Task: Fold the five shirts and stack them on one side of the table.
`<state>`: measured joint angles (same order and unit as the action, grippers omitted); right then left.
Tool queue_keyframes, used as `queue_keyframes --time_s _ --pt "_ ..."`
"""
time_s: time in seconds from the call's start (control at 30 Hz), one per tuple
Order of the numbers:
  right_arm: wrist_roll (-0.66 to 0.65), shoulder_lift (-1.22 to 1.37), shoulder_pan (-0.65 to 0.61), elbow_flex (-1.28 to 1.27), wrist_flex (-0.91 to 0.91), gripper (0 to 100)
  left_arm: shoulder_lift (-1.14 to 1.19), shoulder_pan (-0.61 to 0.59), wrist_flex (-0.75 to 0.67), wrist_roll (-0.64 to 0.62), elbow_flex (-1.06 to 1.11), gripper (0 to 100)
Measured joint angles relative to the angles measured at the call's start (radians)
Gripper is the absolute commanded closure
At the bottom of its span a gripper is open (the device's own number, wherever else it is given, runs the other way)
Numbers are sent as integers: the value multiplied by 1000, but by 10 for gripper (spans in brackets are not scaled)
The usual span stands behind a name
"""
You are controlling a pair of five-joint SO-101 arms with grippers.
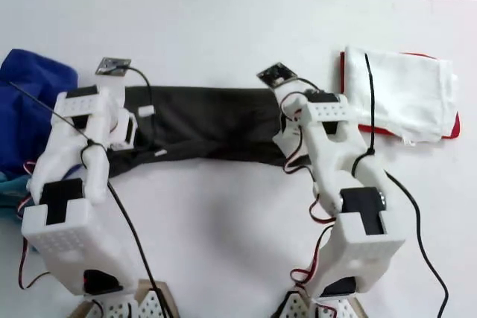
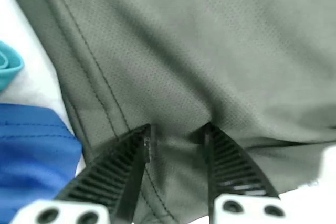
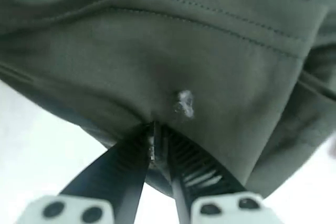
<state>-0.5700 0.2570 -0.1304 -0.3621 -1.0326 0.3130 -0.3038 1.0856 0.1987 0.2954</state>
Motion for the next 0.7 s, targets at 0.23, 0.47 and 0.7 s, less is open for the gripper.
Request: queue_keyframes --time_s 0.23,0.47,0.7 --pt "-14 -29 0 -38 -6 979 0 0 0 0 0 828" --pt "-15 -221 11 -209 -11 979 5 20 17 0 -14 828" --pt "-17 -414 17 -269 25 979 15 77 190 -60 -157 828"
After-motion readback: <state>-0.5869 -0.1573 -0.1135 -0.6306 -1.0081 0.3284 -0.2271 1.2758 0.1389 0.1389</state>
